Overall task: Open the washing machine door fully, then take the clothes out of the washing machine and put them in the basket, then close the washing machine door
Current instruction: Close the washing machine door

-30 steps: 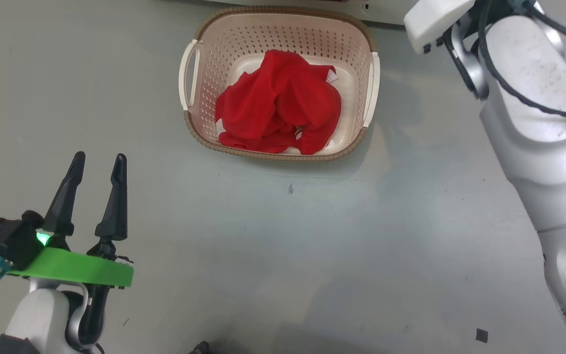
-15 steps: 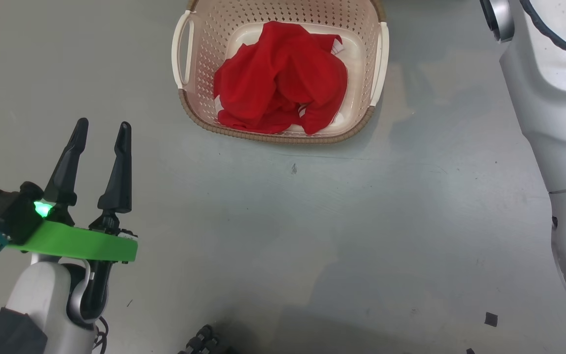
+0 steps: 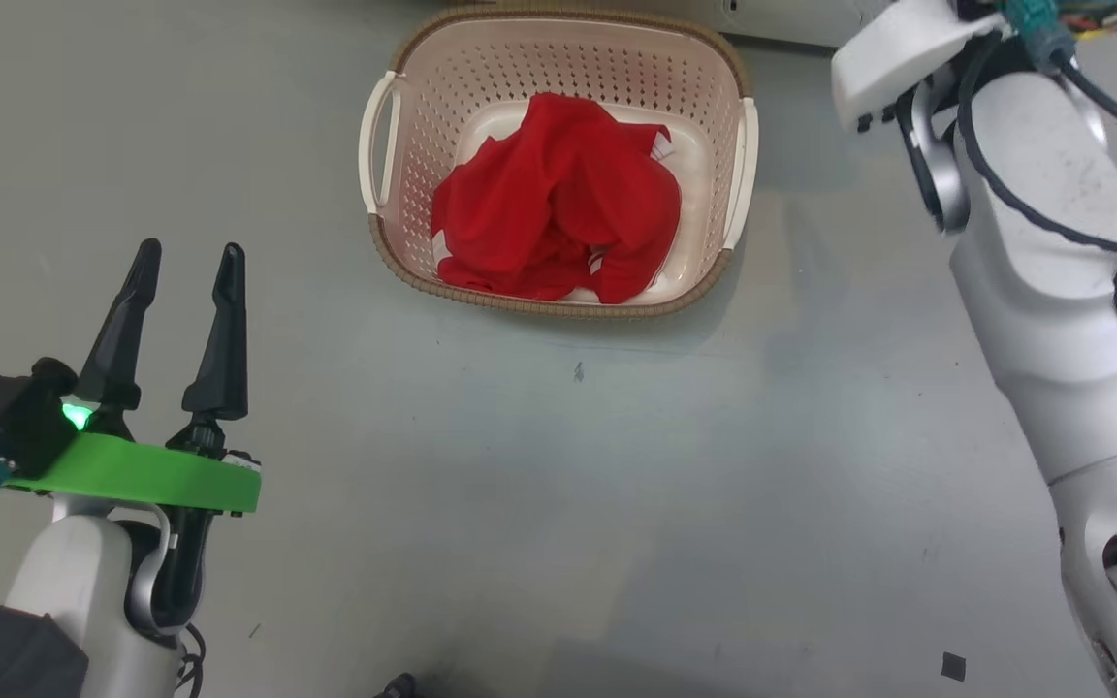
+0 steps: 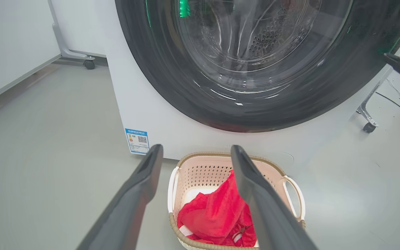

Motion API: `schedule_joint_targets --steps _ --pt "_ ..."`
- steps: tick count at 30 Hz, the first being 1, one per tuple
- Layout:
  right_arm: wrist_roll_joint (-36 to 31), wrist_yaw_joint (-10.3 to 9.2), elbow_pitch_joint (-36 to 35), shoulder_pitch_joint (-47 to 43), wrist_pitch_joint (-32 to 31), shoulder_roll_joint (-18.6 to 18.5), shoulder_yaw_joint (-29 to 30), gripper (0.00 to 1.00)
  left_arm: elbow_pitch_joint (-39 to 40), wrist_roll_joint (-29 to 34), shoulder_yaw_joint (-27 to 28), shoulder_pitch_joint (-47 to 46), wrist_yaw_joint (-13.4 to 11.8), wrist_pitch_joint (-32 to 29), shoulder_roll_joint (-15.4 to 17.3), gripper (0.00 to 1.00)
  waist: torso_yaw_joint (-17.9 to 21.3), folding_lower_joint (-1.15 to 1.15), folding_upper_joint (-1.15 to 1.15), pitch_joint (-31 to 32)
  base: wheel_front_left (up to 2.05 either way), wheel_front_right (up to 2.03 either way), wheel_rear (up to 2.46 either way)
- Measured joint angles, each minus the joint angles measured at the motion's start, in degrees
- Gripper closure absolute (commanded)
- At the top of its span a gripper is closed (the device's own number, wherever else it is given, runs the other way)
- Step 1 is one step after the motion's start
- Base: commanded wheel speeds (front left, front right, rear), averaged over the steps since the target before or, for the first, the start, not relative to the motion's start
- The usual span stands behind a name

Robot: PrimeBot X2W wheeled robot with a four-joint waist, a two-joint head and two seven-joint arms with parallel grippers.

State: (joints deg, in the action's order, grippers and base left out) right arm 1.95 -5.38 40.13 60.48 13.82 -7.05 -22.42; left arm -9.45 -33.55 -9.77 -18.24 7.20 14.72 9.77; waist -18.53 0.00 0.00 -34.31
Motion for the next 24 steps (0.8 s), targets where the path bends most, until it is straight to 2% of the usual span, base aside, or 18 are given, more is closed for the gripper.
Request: schedule_joint_targets --steps 6,7,8,9,12,24 --pt "4.7 0.29 -1.0 -7.3 0.7 1.3 1.8 1.00 -0.5 1.3 1.4 0.5 0.0 0.0 1.2 0.00 0.7 0.00 0.00 3.8 0.00 0.00 0.00" --pt "5.7 0.29 -1.1 -8.8 0.7 1.5 2.3 0.60 -0.5 1.4 1.6 0.8 0.0 0.0 1.4 0.00 0.9 0.00 0.00 4.5 0.00 0.00 0.00" --pt "6.4 0.29 -1.3 -10.4 0.7 1.6 2.6 0.38 -0.6 1.4 1.7 1.2 0.0 0.0 1.6 0.00 1.2 0.00 0.00 5.1 0.00 0.00 0.00" --pt "6.9 0.27 -1.6 -12.1 0.7 1.7 3.0 0.00 -0.6 1.5 1.9 1.6 0.0 0.0 1.8 0.00 1.5 0.00 0.00 5.8 0.00 0.00 0.00" --pt "9.3 0.26 -3.2 -18.2 0.7 2.3 3.8 0.00 -0.7 3.0 2.5 3.5 0.0 0.0 2.5 0.00 2.9 0.00 0.00 8.3 0.00 0.00 0.00" --pt "11.4 -0.32 -14.4 -31.7 0.7 2.9 7.9 0.00 -1.7 4.9 3.5 8.4 0.0 0.0 3.1 0.00 8.4 0.00 0.00 15.3 0.00 0.00 0.00"
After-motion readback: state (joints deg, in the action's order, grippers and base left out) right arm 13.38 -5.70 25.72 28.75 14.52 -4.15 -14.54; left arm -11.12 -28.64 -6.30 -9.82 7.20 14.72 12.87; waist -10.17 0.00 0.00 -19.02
